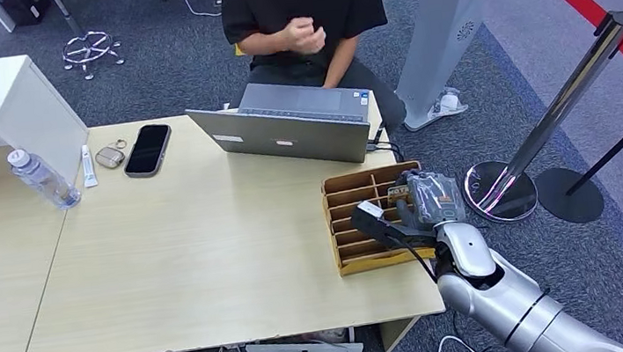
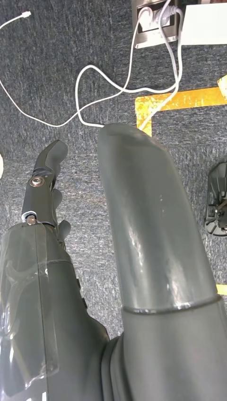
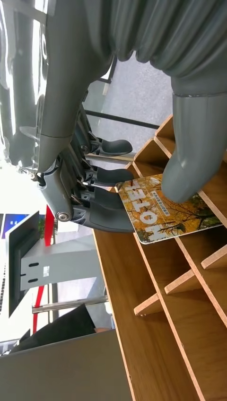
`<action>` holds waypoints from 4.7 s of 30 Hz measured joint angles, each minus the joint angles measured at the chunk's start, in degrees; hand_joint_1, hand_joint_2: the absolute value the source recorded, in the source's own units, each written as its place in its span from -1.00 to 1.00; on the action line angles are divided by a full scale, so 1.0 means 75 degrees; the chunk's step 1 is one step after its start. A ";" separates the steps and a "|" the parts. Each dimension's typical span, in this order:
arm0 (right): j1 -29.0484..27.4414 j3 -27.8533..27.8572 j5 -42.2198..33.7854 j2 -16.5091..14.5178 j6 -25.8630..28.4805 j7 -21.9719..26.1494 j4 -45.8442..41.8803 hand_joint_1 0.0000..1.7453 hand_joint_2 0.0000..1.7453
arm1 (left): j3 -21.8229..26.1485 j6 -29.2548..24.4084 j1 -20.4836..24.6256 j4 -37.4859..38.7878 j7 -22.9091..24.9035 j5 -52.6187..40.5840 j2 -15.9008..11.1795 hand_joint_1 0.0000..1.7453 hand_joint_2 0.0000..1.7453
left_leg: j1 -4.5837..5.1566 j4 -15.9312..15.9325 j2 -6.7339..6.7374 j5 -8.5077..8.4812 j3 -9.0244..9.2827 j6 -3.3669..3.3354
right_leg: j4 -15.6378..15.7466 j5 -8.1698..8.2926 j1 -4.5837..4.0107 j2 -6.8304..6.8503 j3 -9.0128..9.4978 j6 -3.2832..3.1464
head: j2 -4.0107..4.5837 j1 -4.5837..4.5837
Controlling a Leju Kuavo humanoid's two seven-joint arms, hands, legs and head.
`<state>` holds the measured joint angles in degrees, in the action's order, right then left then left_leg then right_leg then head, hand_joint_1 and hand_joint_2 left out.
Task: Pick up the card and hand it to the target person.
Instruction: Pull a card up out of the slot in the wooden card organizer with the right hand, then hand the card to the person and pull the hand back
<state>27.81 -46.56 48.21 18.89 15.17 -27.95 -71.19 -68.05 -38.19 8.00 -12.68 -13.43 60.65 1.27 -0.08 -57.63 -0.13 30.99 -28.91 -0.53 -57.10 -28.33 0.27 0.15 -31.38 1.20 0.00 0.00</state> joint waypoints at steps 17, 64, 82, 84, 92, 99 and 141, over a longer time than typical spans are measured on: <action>0.0026 -0.0032 0.0024 0.0004 0.0029 -0.0010 0.0017 0.62 1.00 | -0.0010 -0.0015 -0.0003 -0.0001 0.0007 -0.0004 0.0001 -1.00 -1.00 | -0.0001 0.0012 0.0000 -0.0010 0.0006 0.0004 | 0.0013 0.0010 -0.0001 -0.0001 0.0005 -0.0002 | 0.0000 0.0000; 0.1258 0.1330 -0.0009 0.0114 0.2067 0.0530 -0.0174 0.71 1.00 | -0.0281 0.0118 0.0122 0.0012 0.0139 -0.0238 0.0035 -1.00 -1.00 | 0.0003 0.0003 0.0013 -0.0006 0.0001 0.0001 | 0.0004 0.0011 0.0003 -0.0013 -0.0004 0.0000 | 0.0000 0.0000; 0.2308 0.0834 -0.0789 -0.1029 0.2762 0.1666 0.2798 0.55 1.00 | -0.0527 0.0234 0.0341 0.0018 0.0310 -0.0429 0.0078 -1.00 -1.00 | -0.0001 0.0005 0.0017 0.0002 0.0010 0.0000 | 0.0003 0.0005 0.0000 -0.0018 0.0007 -0.0001 | 0.0000 0.0000; 0.2306 0.0703 -0.0750 -0.1124 0.2750 0.1710 0.3007 0.52 1.00 | -0.0524 0.0230 0.0346 0.0018 0.0317 -0.0422 0.0074 -1.00 -1.00 | -0.0002 0.0011 0.0021 -0.0002 0.0014 0.0002 | 0.0008 0.0010 -0.0001 -0.0022 0.0011 -0.0002 | 0.0000 0.0000; 0.2219 0.0471 -0.0619 -0.1225 0.2712 0.1699 0.3262 0.42 1.00 | -0.0583 0.0260 0.0359 0.0021 0.0345 -0.0467 0.0051 -1.00 -1.00 | -0.0001 0.0010 0.0008 -0.0004 0.0009 0.0003 | 0.0007 0.0007 0.0000 -0.0009 0.0008 -0.0002 | 0.0000 0.0000; 0.2210 0.0393 -0.0592 -0.1207 0.2582 0.1629 0.3348 -0.80 1.00 | -0.0607 0.0263 0.0363 0.0019 0.0364 -0.0483 0.0041 -1.00 -1.00 | -0.0001 0.0019 0.0009 -0.0015 0.0010 0.0005 | 0.0020 0.0019 -0.0001 -0.0010 0.0011 -0.0003 | 0.0000 0.0000; -0.1071 0.3317 -0.3440 -0.2047 0.3310 0.4506 -0.1175 -1.00 1.00 | -0.0208 0.0120 0.0107 0.0008 -0.0005 -0.0037 0.0043 -1.00 -1.00 | -0.0004 0.0014 -0.0017 -0.0010 0.0002 0.0004 | 0.0017 0.0008 -0.0004 0.0015 0.0009 -0.0003 | 0.0000 0.0000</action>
<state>19.79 -21.68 22.41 3.54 40.00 5.84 -80.00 -69.61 -37.29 8.80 -12.61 -13.47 60.37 1.59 -0.12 -57.53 -0.25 30.91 -28.89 -0.50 -56.98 -28.27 0.23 0.27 -31.32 1.18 0.00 0.00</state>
